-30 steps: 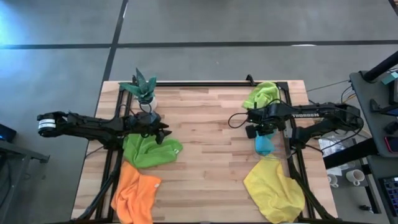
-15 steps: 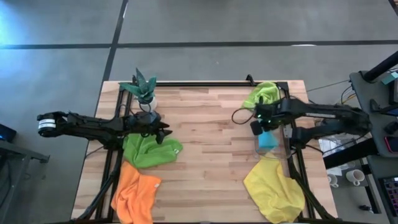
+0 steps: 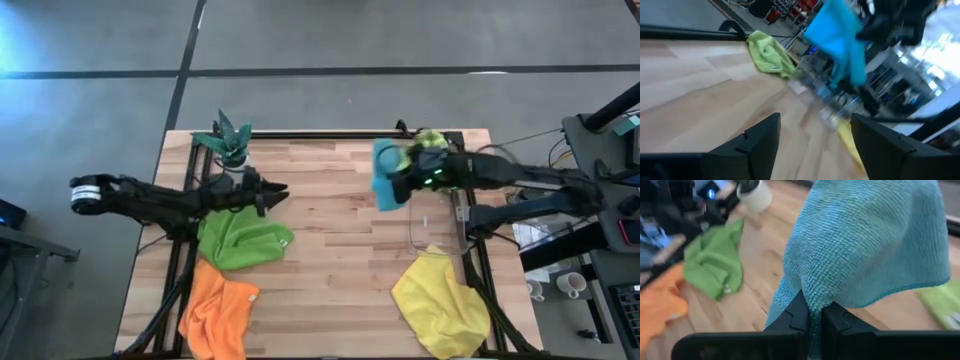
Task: Fold microfiber towels
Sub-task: Put the blue microfiber cloth into the transparent bin
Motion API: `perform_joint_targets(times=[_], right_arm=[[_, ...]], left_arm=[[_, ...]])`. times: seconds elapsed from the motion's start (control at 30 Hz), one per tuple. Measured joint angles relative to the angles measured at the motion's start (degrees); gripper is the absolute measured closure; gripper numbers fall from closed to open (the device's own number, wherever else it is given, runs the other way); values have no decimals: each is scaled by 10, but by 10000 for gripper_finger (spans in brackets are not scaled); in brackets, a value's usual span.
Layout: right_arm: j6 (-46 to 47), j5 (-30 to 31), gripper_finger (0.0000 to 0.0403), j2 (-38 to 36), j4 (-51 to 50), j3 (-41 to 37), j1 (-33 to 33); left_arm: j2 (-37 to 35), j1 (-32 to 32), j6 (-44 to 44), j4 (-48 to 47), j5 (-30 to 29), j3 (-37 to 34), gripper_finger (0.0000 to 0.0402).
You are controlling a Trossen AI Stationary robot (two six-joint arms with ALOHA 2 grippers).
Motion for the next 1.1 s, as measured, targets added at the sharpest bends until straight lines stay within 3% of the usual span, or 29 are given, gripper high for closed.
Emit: perform_joint_targets(times=[0.27, 0.47, 0.7, 1.1], right_arm=[[-55, 34, 390, 190, 213, 5, 45], [-93, 57, 390, 291, 226, 89, 48], [-127, 55, 390, 334, 214, 154, 51], [-91, 27, 390, 327, 234, 149, 52]], left_arm=[[180, -18, -12, 145, 13, 105, 162], [257, -19, -31, 151, 42, 172, 162], [248, -6, -23, 177, 39, 165, 162], [205, 4, 34, 127, 53, 169, 162]])
